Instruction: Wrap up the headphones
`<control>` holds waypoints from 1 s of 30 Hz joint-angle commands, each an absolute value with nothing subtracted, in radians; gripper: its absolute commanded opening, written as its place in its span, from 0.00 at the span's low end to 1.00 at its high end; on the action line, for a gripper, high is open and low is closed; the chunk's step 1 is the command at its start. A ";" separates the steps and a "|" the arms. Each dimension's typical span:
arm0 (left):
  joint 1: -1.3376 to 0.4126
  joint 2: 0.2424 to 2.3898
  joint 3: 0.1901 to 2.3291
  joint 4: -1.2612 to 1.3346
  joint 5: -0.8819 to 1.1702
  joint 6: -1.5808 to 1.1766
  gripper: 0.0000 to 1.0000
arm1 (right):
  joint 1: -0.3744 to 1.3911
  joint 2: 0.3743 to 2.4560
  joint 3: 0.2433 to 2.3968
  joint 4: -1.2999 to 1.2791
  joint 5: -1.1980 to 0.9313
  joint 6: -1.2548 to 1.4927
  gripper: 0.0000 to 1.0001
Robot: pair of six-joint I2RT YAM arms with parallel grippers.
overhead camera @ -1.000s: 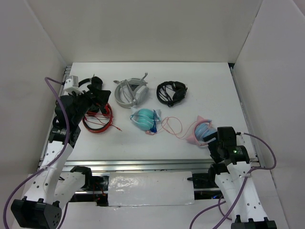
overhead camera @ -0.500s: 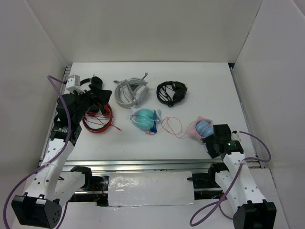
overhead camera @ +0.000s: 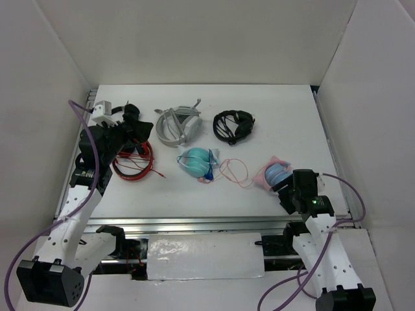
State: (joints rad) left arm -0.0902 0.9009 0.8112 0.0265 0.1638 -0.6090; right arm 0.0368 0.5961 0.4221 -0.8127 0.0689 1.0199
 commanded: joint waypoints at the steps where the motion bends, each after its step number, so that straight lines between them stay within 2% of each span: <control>1: -0.091 0.900 0.808 0.083 0.183 -0.588 0.99 | 0.044 0.549 0.469 -0.796 0.052 0.996 0.73; 8: -0.091 0.894 0.807 0.074 0.160 -0.581 0.99 | 0.044 0.574 0.457 -0.723 0.086 1.035 0.81; 12: -0.092 0.888 0.807 0.068 0.156 -0.574 0.99 | 0.041 0.656 0.443 -0.680 0.103 1.054 0.81; 21: -0.091 0.879 0.804 0.069 0.143 -0.577 0.99 | 0.044 0.739 0.394 -0.644 0.210 1.077 0.62; 24: -0.092 0.884 0.814 0.063 0.143 -0.577 0.99 | 0.044 0.753 0.387 -0.618 0.244 1.078 0.49; 30: -0.091 0.882 0.819 0.048 0.144 -0.574 0.99 | 0.044 0.822 0.390 -0.539 0.294 1.055 0.49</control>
